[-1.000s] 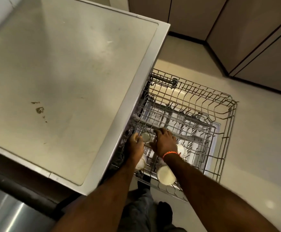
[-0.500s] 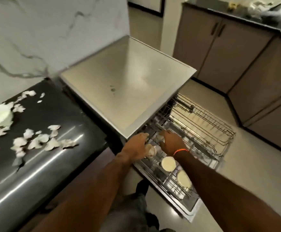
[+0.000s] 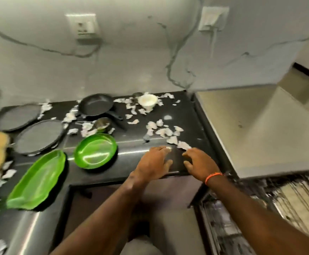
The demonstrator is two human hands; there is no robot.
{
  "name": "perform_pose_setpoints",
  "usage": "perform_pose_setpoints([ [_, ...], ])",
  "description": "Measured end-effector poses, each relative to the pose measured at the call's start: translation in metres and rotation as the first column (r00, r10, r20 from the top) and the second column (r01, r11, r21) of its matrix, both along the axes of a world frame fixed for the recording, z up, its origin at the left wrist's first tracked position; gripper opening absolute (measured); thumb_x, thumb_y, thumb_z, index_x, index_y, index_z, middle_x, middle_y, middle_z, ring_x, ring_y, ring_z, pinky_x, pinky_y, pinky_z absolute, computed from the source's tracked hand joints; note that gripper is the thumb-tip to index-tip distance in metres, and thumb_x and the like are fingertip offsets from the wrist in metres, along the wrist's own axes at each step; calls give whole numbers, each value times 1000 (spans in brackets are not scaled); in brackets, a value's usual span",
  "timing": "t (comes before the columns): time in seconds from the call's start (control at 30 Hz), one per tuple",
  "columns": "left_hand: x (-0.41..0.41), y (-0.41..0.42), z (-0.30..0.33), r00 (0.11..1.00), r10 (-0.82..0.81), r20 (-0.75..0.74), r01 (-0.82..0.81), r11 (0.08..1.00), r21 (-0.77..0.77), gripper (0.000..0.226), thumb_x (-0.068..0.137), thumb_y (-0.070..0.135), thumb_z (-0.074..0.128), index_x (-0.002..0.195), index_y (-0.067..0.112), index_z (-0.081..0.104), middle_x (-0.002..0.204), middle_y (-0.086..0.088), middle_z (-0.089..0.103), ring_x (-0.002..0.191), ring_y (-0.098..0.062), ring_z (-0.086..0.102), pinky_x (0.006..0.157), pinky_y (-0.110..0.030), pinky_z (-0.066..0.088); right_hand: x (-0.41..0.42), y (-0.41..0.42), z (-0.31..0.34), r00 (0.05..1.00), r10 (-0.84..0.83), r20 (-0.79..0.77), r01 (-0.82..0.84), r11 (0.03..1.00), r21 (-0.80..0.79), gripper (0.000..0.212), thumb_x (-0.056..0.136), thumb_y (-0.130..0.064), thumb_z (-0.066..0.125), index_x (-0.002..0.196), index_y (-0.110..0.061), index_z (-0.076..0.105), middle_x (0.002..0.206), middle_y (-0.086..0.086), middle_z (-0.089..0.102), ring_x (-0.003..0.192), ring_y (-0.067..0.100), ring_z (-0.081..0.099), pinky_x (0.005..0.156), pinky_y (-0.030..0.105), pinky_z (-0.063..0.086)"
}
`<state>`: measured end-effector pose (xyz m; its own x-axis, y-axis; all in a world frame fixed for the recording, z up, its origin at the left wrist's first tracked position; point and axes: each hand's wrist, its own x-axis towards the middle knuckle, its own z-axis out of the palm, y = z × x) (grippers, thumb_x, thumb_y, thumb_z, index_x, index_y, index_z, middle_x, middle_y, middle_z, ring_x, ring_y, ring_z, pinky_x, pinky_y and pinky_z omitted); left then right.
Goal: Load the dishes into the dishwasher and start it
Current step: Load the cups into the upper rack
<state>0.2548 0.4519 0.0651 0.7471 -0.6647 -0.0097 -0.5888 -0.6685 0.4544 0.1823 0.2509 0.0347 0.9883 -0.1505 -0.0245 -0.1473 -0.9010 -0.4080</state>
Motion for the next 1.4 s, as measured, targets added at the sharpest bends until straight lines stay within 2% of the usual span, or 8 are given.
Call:
perform_pose_setpoints([
  [0.17,50,90,-2,977,209,46,-210,978,1,44,93,34,65,134,18,62,144,-5,56,133,-26,49,112,-35,36,92,72,12,988,156,2,-156,987,-42,39,81,-27,67,120,-22,68,138,3,54,125,26,54,105,39,45],
  [0.27,82,134,-7,951,308,25,-307,951,-48,43,90,32,69,130,16,65,140,-6,59,132,-26,50,110,-34,37,152,114,19,977,211,-15,-211,977,19,45,84,-27,63,129,-23,60,137,0,53,123,24,55,104,37,45],
  [0.47,151,194,-15,896,444,3,-441,890,-116,56,89,33,70,140,17,56,150,-5,51,139,-23,45,115,-31,33,254,186,23,969,243,-45,-237,966,101,64,89,-32,64,148,-24,41,150,1,46,135,22,48,111,37,39],
  [0.63,194,218,-22,893,450,-24,-448,883,-141,59,92,31,69,145,15,50,154,-8,46,142,-22,40,116,-31,30,298,223,16,976,204,-77,-186,964,191,75,84,-32,65,152,-24,35,154,3,43,137,24,47,112,43,40],
  [0.97,236,217,-42,897,420,-138,-440,879,-186,61,87,24,70,144,11,51,153,-10,47,146,-21,38,120,-32,31,333,235,5,954,218,-208,-169,959,228,97,76,-32,77,156,-22,22,159,3,37,142,22,40,114,36,37],
  [1.1,246,214,-47,894,427,-137,-447,869,-213,62,84,17,72,143,12,52,153,-10,48,148,-18,35,120,-31,30,337,242,0,960,222,-173,-173,951,258,95,80,-28,78,157,-18,24,161,3,33,146,20,34,116,32,30],
  [1.27,253,213,-49,895,426,-130,-446,861,-244,67,78,4,68,142,15,51,154,-9,47,152,-18,28,120,-28,28,337,242,0,978,188,-94,-149,935,322,94,76,-34,78,155,-23,29,157,0,40,143,17,39,116,35,34],
  [1.4,256,213,-46,900,423,-109,-436,868,-239,78,74,10,76,145,20,46,150,-11,50,146,-29,36,116,-40,37,333,236,10,987,161,-31,-136,912,386,96,68,-45,79,151,-31,32,145,-7,52,131,13,50,111,37,42],
])
